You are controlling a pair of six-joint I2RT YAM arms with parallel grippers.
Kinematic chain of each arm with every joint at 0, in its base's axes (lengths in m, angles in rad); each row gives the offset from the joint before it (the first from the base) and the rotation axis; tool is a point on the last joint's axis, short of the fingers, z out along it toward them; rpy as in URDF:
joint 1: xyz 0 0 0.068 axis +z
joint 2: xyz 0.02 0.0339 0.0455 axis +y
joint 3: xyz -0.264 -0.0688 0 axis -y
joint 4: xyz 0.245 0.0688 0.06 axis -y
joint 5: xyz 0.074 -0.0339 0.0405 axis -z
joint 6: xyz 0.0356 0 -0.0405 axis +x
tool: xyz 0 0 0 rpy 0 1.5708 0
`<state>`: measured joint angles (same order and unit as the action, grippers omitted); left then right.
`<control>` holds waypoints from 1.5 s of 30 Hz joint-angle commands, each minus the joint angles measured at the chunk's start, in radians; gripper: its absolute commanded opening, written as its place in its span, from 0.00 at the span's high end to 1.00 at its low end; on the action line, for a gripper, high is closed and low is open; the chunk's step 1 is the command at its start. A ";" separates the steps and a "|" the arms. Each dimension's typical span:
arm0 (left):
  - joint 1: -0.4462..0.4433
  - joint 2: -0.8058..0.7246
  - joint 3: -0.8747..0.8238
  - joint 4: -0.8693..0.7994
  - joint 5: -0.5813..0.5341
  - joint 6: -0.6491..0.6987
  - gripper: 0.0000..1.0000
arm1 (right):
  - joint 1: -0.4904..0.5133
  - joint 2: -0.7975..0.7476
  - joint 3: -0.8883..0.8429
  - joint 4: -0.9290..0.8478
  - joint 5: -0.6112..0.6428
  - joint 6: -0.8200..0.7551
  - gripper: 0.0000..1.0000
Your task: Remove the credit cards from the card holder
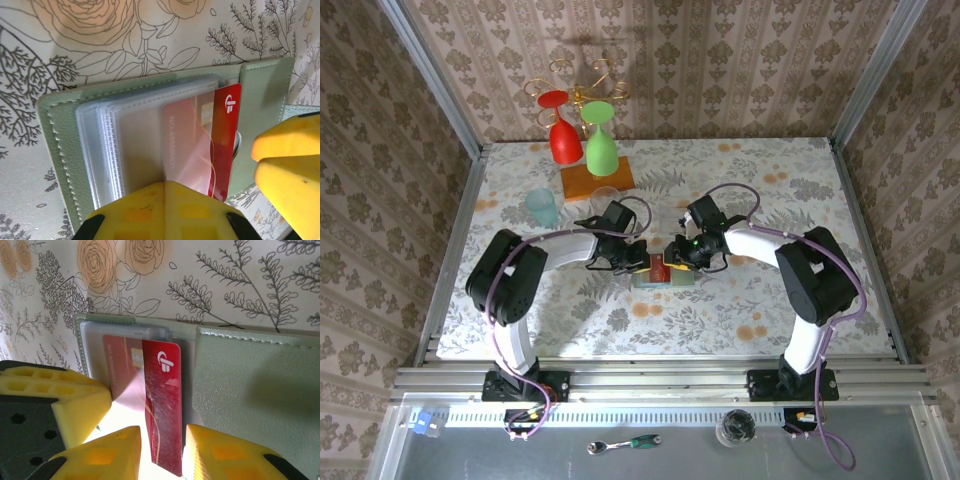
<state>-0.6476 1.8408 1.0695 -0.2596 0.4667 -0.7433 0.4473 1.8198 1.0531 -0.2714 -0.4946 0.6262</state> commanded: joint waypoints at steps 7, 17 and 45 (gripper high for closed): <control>-0.003 0.015 0.011 -0.052 -0.019 0.025 1.00 | -0.015 0.053 -0.022 0.048 -0.058 0.004 0.73; -0.002 0.017 0.007 -0.058 -0.022 0.025 1.00 | -0.019 0.075 -0.049 0.121 -0.110 0.034 0.75; -0.002 0.015 0.003 -0.051 -0.025 0.018 1.00 | -0.045 0.017 -0.104 0.222 -0.178 0.074 0.90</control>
<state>-0.6476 1.8416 1.0695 -0.2661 0.4637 -0.7395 0.4084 1.8702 0.9630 -0.0517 -0.6628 0.7082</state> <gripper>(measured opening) 0.050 0.109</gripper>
